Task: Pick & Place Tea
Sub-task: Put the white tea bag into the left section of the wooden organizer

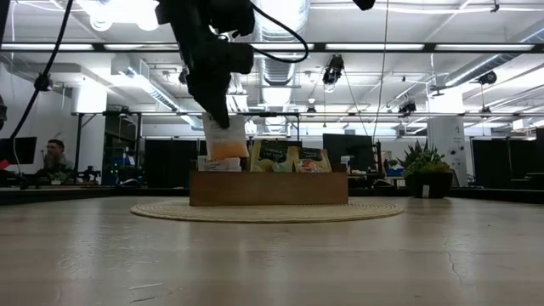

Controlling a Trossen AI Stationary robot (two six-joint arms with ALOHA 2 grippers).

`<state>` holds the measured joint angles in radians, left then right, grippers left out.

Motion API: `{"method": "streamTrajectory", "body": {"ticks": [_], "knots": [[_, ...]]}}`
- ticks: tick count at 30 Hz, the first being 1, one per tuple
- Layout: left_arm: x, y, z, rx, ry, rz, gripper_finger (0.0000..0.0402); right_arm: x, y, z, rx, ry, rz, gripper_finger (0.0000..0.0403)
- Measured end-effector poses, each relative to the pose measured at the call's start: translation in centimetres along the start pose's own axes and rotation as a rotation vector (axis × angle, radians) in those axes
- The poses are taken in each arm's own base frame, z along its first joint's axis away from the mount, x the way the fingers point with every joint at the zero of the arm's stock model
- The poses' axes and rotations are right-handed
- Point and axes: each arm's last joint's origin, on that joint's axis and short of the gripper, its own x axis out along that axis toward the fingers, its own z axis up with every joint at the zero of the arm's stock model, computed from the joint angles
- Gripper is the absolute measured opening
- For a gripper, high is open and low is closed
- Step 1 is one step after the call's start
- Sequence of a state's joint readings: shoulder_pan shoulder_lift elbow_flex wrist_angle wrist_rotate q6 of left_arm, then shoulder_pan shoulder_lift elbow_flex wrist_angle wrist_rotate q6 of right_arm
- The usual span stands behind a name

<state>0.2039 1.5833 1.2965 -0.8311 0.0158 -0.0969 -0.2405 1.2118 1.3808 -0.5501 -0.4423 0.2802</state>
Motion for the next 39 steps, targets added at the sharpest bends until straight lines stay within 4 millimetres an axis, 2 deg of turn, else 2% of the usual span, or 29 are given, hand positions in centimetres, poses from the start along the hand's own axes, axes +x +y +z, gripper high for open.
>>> {"method": "streamTrajectory", "body": {"ticks": [10, 18, 31, 39], "knots": [[1.4, 0.1, -1.1, 0.023, 0.029, 0.002, 0.0, 0.0, 0.0, 0.0, 0.003, -0.001, 0.0, 0.0087], [1.5, 0.1, -0.9, 0.027, 0.0, -0.008, 0.0001, 0.0, 0.0, 0.0, 0.004, -0.001, 0.0, 0.0077], [1.6, 0.1, -1.0, 0.023, 0.01, -0.025, 0.0087, 0.0, 0.0, 0.0, 0.004, -0.001, 0.0, 0.008], [0.6, 0.1, -0.6, -0.017, 0.024, -0.022, 0.0096, 0.0, 0.0, 0.0, 0.004, -0.001, 0.0, 0.007]]}}
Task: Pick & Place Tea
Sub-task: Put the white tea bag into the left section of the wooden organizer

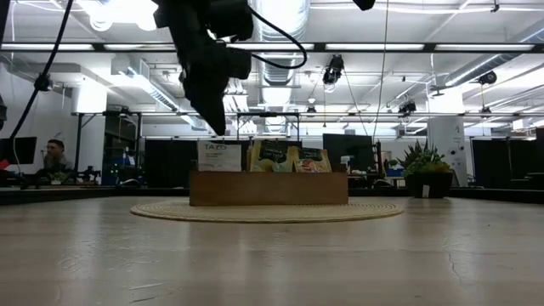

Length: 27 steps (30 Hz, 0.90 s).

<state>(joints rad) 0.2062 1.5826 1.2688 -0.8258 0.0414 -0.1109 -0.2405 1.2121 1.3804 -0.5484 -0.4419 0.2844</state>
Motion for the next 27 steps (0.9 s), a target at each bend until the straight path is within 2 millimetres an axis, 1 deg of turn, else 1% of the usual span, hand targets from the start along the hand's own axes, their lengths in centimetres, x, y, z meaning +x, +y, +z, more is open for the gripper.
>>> {"method": "streamTrajectory", "body": {"ticks": [4, 9, 12, 17, 21, 27], "knots": [[-0.8, -0.4, 0.1, -0.067, 0.028, -0.031, 0.0096, 0.0, 0.0, 0.0, 0.0, 0.0, 0.0, 0.0073], [-1.9, -1.3, -0.6, -0.114, 0.094, -0.132, 0.0096, 0.0, 0.0, 0.0, -0.004, 0.0, 0.0, 0.0077], [-2.8, -2.0, -1.3, -0.133, 0.11, -0.144, 0.0096, 0.0, 0.0, 0.0, -0.022, 0.001, 0.0, 0.0076], [-5.2, -4.0, -2.4, -0.119, 0.058, -0.126, 0.0096, 0.0, 0.0, 0.0, -0.063, 0.002, 0.0, 0.0069], [-7.2, -6.1, -3.6, -0.055, -0.01, -0.106, 0.0096, 0.1, 0.0, -0.1, -0.081, 0.005, -0.001, 0.0068], [-9.0, -9.1, -5.4, 0.021, -0.048, -0.141, 0.0096, 0.2, -0.2, -0.3, -0.079, 0.011, -0.002, 0.0076]]}}
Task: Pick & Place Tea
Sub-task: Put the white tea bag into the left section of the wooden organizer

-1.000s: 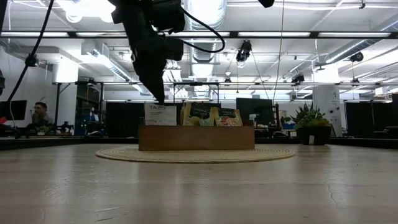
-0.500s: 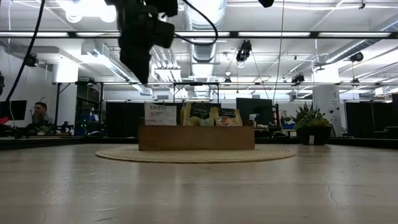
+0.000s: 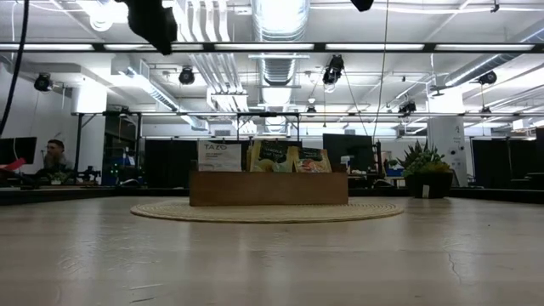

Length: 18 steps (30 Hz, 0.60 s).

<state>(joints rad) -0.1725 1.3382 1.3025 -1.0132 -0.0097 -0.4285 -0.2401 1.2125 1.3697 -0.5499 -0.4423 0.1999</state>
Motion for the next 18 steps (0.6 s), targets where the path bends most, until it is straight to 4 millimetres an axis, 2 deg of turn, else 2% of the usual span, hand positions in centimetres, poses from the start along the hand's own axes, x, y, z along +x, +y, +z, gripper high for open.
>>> {"method": "streamTrajectory", "body": {"ticks": [9, 18], "knots": [[0.0, -4.6, -2.6, 0.056, 0.056, -0.086, 0.0096, 0.3, -0.2, -0.5, 0.041, 0.016, -0.003, 0.0081], [1.5, -9.5, -5.8, 0.103, 0.153, -0.117, 0.0096, 0.6, -0.5, -0.9, 0.052, 0.033, -0.005, 0.0068]]}}
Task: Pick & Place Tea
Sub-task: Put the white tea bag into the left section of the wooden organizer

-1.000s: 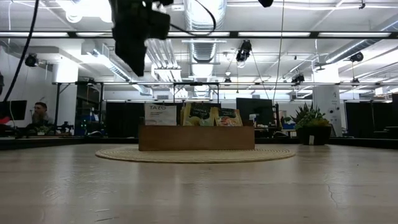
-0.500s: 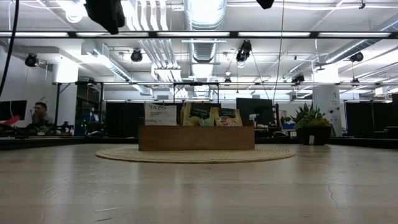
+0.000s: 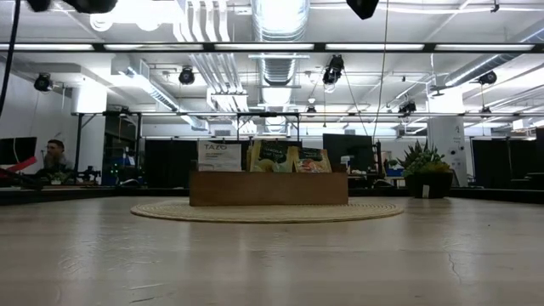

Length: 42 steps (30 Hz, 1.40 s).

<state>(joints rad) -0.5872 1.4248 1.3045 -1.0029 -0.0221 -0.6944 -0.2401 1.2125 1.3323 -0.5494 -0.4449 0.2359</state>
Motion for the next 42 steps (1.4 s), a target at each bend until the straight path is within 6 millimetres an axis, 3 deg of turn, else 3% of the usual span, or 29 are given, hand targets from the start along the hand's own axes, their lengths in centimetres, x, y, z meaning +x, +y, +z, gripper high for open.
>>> {"method": "streamTrajectory", "body": {"ticks": [6, 13, 21, 33, 42], "knots": [[1.3, -2.1, -0.7, -0.071, 0.027, -0.029, 0.0096, 0.1, 0.0, -0.1, -0.001, 0.008, 0.007, 0.0076], [2.4, -2.3, -0.9, -0.076, 0.073, -0.023, 0.0097, 0.2, 0.1, -0.2, -0.002, 0.012, 0.015, 0.0086], [4.1, -2.4, -0.7, 0.16, 0.109, -0.001, 0.0101, 0.4, 0.7, -0.4, 0.095, 0.025, 0.035, 0.0077], [8.5, -1.4, -2.1, 0.459, 0.236, 0.036, 0.0243, 1.2, 3.0, -1.2, 0.122, 0.074, 0.105, 0.0074], [11.7, -1.1, -3.0, 0.535, 0.23, -0.034, 0.0259, 1.8, 5.2, -2.2, 0.101, 0.122, 0.121, 0.0068]]}}
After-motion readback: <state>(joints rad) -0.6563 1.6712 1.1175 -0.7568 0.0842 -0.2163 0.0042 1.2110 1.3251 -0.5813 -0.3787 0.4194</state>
